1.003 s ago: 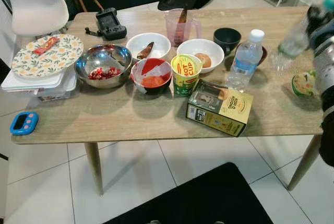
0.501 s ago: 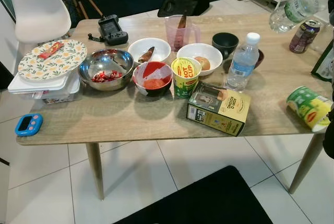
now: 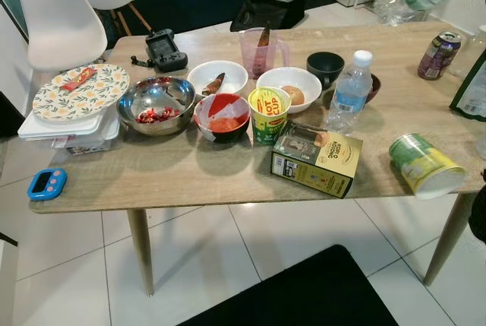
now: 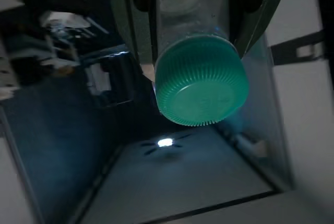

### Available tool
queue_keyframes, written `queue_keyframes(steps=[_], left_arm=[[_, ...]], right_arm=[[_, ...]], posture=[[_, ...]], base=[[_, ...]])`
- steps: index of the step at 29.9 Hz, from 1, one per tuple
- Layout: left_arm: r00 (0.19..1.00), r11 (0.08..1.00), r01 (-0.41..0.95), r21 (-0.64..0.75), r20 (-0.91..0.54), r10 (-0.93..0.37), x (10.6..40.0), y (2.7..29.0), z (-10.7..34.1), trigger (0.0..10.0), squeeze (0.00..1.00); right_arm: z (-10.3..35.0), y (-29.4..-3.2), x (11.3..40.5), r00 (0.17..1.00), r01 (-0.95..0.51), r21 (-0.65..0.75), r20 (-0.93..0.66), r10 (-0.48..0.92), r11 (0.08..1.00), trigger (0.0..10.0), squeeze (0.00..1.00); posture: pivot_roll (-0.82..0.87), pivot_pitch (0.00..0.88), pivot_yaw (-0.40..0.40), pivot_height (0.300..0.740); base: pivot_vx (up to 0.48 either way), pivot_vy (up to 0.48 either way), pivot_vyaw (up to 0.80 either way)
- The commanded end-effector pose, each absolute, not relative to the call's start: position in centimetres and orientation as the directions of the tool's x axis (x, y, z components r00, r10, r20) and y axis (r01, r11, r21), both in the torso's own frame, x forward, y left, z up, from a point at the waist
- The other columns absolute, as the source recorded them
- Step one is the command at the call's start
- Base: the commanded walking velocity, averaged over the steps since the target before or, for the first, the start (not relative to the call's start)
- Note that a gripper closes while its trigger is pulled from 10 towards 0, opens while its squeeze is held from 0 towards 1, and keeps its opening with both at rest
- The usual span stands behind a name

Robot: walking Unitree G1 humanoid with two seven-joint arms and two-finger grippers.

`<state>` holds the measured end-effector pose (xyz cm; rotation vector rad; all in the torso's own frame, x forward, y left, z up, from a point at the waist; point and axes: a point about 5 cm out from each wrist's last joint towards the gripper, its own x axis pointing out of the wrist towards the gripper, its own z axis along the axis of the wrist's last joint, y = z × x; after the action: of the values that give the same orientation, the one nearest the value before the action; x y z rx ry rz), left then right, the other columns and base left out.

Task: Restocking fridge

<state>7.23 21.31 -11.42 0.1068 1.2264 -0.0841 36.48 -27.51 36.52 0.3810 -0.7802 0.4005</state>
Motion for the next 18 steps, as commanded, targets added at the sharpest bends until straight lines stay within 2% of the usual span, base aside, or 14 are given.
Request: queue_keyframes(steps=[1, 9, 18], left_arm=[[0.366, 0.991, 0.123, 0.057, -0.930, 0.008, 8.1, 22.0, -11.1, 10.0, 0.00], [0.367, 0.991, 0.125, 0.048, -0.930, -0.001, 8.3, 21.5, -11.2, 10.0, 0.00], [0.363, 0.992, 0.117, 0.047, -0.932, 0.001, 8.2, 21.4, -11.2, 10.0, 0.00]], right_arm=[[37.4, -27.8, 35.7, 0.600, -0.506, 0.133, 0.764, 0.237, 0.852, 10.0, 0.00], [37.2, -30.0, 32.4, 0.478, -0.602, -0.018, 0.793, 0.378, 0.798, 10.0, 0.00], [36.9, -32.1, 29.6, 0.446, -0.615, -0.112, 0.767, 0.462, 0.780, 10.0, 0.00]], posture=[[0.01, 0.018, -0.003, 0.740], [0.01, 0.008, -0.018, 0.740], [0.00, 0.006, -0.027, 0.740]], base=[[0.000, 0.000, 0.00], [0.000, 0.000, 0.00], [0.000, 0.000, 0.00]])
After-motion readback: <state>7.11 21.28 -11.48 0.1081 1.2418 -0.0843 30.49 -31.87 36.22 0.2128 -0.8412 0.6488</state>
